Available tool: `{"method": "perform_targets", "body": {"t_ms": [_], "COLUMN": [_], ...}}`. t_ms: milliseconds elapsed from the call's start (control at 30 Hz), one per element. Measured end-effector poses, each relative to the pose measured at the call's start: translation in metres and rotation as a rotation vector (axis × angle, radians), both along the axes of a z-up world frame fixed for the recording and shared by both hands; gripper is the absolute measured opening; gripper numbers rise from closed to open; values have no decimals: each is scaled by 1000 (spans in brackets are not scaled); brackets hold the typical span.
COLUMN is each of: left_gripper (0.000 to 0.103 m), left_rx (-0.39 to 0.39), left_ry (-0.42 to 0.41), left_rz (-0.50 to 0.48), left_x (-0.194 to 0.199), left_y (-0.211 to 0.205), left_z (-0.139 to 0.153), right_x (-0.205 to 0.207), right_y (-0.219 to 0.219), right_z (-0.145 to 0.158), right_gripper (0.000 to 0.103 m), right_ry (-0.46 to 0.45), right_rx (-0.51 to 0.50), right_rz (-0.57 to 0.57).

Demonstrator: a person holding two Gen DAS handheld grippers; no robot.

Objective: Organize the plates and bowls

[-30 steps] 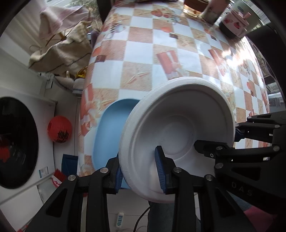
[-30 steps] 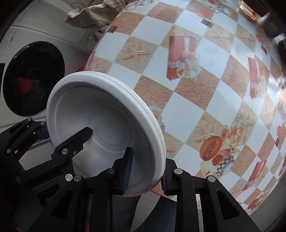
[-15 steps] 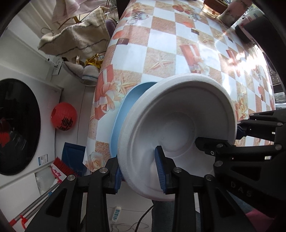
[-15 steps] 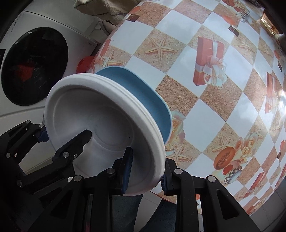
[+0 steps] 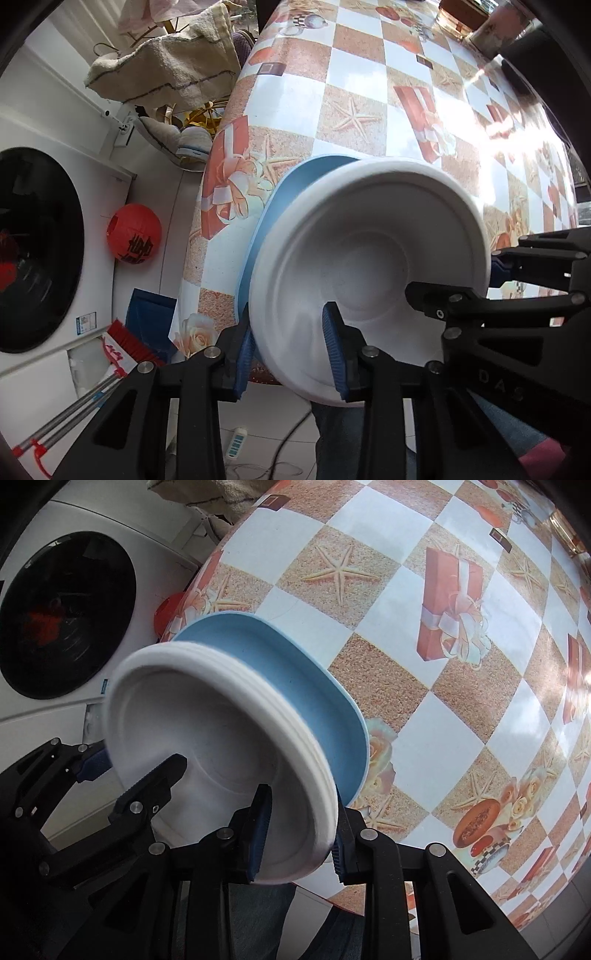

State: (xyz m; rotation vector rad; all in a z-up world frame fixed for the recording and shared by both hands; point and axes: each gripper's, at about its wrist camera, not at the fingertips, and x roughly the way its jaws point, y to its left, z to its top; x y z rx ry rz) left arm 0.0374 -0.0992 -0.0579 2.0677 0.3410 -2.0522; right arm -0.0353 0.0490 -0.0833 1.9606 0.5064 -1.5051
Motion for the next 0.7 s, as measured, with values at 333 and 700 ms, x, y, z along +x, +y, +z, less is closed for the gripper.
{"method": "perform_targets", "body": {"t_ms": [333, 700], "left_gripper": [58, 85], "left_rx": [-65, -195], "left_ry": [13, -3], "left_rz": [-8, -68], "left_x": [-2, -9], "left_y": [1, 14], "left_z": [15, 33], "right_x": [-18, -17], "right_y": [26, 37], "right_z": [29, 73], "right_gripper": [82, 103], "right_ry": [128, 299], "right_rx": [15, -33], "right_rz": [-50, -51]}}
